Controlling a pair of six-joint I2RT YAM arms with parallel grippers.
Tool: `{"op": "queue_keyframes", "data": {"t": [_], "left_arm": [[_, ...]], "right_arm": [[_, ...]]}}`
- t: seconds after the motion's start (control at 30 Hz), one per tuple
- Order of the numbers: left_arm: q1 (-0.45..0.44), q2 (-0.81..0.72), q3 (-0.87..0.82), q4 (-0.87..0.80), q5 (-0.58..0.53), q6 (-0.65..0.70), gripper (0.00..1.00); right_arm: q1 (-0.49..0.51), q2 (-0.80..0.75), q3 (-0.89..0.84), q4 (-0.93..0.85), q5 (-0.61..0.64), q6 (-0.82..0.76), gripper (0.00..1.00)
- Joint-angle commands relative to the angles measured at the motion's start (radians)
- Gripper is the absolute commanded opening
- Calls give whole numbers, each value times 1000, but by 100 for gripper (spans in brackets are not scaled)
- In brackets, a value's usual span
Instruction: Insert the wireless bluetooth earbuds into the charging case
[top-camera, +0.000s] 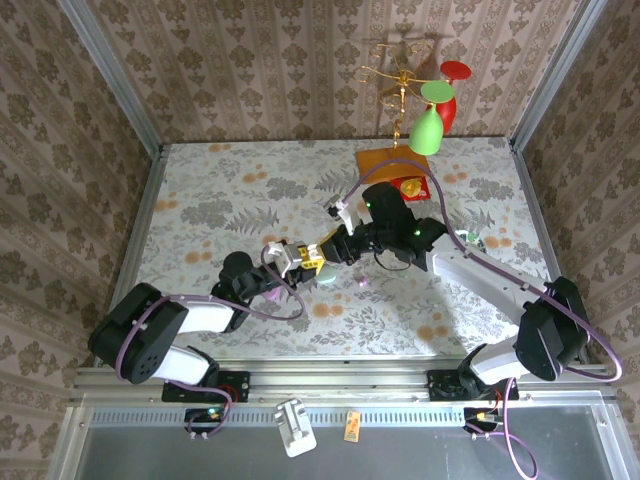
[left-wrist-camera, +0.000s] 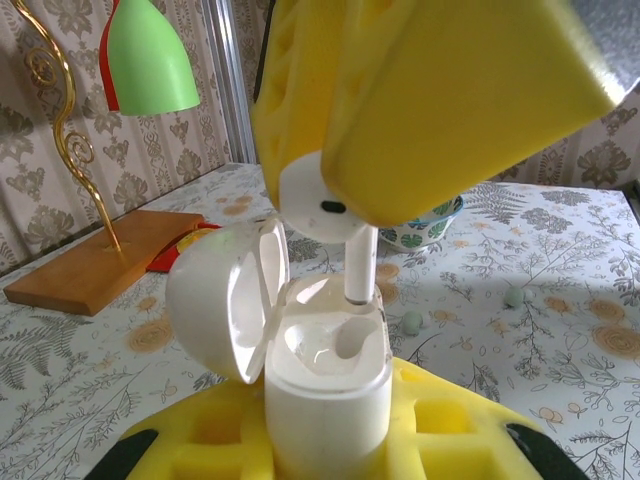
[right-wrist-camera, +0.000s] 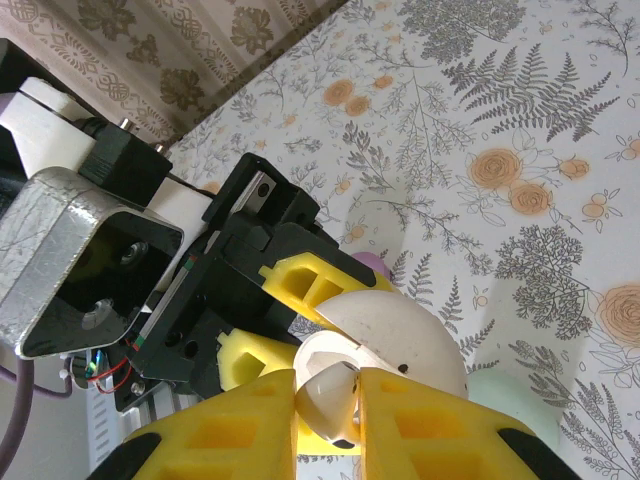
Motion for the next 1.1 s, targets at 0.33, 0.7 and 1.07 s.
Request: {"op": "queue_keyframes", "data": {"t": [0.33,0.7,1.07], "left_arm": [[-6,-28,41,40,-1,-42,0],[-5,-35,38,36,-6,-38,0],[-6,-30,30,22,-16,-10,0]], "right_arm": [[8,33,10,36,21,9,24],[8,-8,-13,42,101,26,36],[17,-108,-36,30,240,31,60]]}}
